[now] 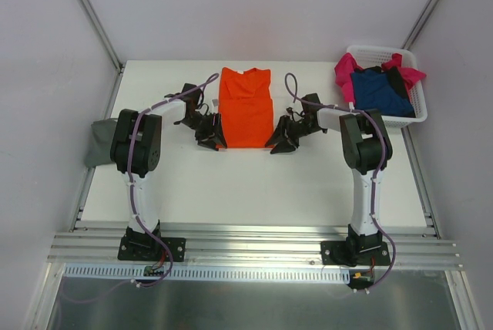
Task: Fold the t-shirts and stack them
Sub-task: Grab one side of the 2/3 rectangular tshirt with both arms
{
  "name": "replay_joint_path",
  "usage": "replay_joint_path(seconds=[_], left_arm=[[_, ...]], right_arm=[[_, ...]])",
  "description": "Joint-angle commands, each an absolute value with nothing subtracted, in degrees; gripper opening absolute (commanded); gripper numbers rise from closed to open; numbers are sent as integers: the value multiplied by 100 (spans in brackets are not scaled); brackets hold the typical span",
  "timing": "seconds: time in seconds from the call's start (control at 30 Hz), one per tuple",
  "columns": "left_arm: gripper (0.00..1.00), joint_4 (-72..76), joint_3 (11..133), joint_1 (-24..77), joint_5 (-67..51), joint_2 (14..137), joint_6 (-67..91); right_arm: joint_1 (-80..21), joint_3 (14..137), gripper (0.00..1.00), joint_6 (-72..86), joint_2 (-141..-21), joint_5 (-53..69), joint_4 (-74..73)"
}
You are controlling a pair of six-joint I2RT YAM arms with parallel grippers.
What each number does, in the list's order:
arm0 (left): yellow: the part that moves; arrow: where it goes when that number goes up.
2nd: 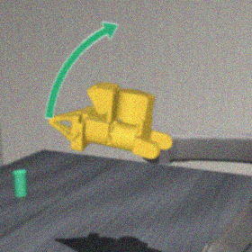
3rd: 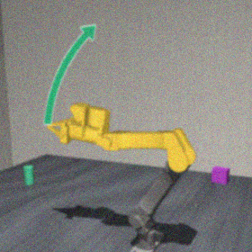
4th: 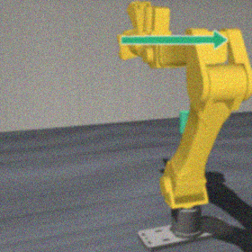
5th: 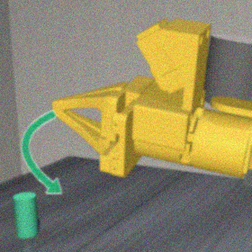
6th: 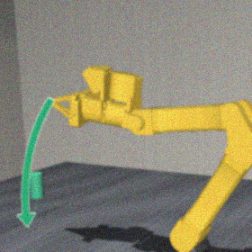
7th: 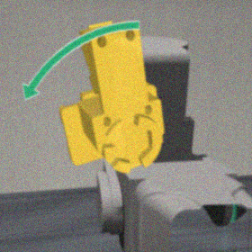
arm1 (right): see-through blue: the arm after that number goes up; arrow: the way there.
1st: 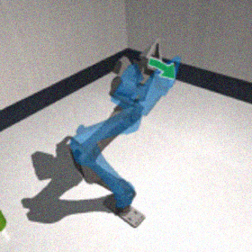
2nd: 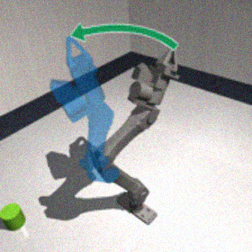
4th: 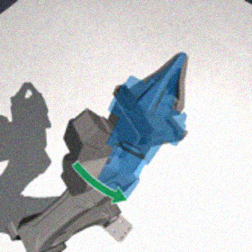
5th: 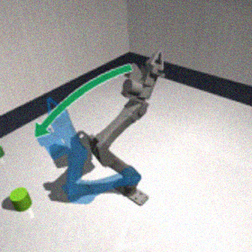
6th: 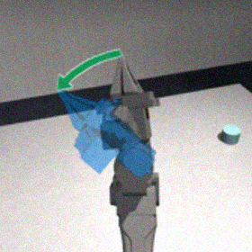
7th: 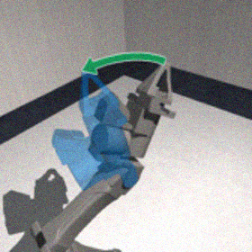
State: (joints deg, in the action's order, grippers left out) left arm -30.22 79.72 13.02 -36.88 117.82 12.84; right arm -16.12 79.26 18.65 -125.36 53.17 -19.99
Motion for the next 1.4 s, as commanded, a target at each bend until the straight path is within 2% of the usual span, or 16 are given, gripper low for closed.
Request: replay_joint_path(seconds=[0.0, 0.57, 0.6, 0.73, 0.9, 1.0, 1.03, 1.1, 1.13, 1.17, 1.2, 1.23, 1.37], left_arm=[[44, -3094, 7840, 1274, -3533, 11637, 1160], [42, -3050, 7963, 1274, -3542, 11830, 1187], [39, -3050, 7989, 1274, -3533, 11839, 1195], [36, -3050, 8016, 1274, -3560, 11883, 1195], [36, -3050, 7989, 1274, -3577, 11892, 1186], [35, -3041, 7963, 1274, -3568, 11900, 1178], [34, -3041, 7954, 1274, -3577, 11900, 1178], [22, -3032, 7945, 1274, -3603, 11883, 1178], [20, -3032, 7945, 1274, -3595, 11892, 1169], [17, -3032, 7937, 1274, -3586, 11874, 1169], [6, -3032, 7928, 1274, -3577, 11857, 1169], [0, -3032, 7910, 1274, -3525, 11830, 1169], [0, -3032, 7822, 1274, -3489, 11559, 1160]], right_arm=[[-1635, 8016, 45, 1504, -12507, 4843, -2065], [-1248, 7919, 43, 1037, -12419, 4201, -2400], [-1274, 7945, 43, 1046, -12436, 4201, -2382], [-1336, 8120, 35, 1072, -12585, 4254, -2329], [-1424, 8191, 33, 1081, -12665, 4307, -2259], [-1468, 8209, 27, 1125, -12683, 4324, -2171], [-1485, 8209, 21, 1134, -12691, 4350, -2153], [-1512, 8218, 8, 1143, -12691, 4342, -2145], [-1520, 8218, 1, 1134, -12683, 4333, -2162], [-1521, 8218, 1, 1116, -12665, 4333, -2197], [-1521, 8209, 1, 1081, -12604, 4316, -2232], [-1512, 8200, 1, 1046, -12560, 4272, -2276], [-1415, 8086, 0, 897, -12174, 4289, -2512]])
